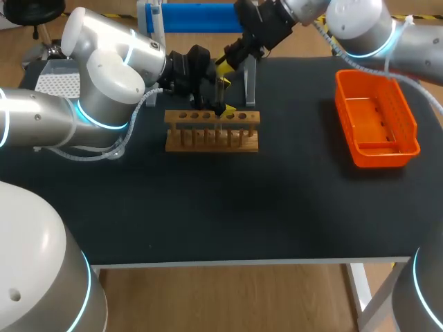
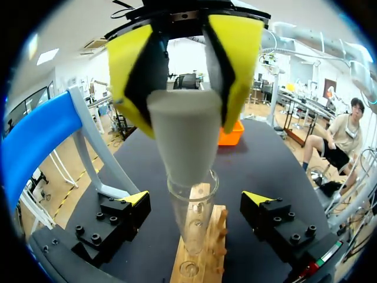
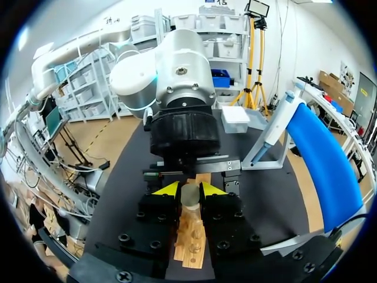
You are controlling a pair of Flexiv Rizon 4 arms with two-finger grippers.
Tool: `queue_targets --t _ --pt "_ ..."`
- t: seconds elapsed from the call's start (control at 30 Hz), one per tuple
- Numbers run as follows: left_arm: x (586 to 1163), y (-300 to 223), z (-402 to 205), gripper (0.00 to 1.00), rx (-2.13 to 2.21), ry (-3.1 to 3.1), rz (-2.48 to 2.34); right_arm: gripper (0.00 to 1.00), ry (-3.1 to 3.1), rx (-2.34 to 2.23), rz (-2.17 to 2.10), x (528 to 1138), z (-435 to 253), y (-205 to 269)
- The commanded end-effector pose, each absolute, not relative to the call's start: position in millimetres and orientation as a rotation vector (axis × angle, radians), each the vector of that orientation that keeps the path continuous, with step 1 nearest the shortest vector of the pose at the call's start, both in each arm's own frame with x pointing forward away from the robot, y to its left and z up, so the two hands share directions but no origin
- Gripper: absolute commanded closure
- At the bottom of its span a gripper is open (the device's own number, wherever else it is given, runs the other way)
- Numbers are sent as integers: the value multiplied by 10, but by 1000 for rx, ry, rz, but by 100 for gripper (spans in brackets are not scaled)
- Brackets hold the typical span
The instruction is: Invert the test tube, pick up the pipette, mount the tip to pipette, aspirate from beaker and dispense into the tube, eject the tip, return the pipette, and cap with the stopper.
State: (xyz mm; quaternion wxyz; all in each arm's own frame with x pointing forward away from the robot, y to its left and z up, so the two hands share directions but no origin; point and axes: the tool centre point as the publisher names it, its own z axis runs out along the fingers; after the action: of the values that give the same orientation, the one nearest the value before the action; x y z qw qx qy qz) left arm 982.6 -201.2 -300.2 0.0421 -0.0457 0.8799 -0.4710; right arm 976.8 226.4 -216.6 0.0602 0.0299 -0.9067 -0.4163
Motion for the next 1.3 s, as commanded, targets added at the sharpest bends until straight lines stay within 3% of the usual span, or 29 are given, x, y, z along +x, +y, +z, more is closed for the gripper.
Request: queue_targets --t 0.03,0.83,0.87,0.9,0.93,1.3 --pt "9840 -2012 -2996 0 -138 2700 -1439 100 -2741 89 -1258 9750 -2195 2264" --pt "9840 -2012 -2996 0 -138 2700 -1439 100 -2774 101 -1223 9617 -2416 2187" --pt "9840 -2012 -2996 0 -138 2700 -1439 85 -2773 98 -1226 9607 -2435 2176" --pt "9840 -2012 -2996 0 -138 2700 -1439 49 -2774 96 -1235 9599 -2449 2168" --pt "9840 -2012 -2996 0 -138 2700 -1439 3 -2772 103 -1247 9592 -2459 2160" --pt "9840 -2012 -2996 0 -138 2700 -1439 0 -2723 171 -1580 9544 -2358 1967"
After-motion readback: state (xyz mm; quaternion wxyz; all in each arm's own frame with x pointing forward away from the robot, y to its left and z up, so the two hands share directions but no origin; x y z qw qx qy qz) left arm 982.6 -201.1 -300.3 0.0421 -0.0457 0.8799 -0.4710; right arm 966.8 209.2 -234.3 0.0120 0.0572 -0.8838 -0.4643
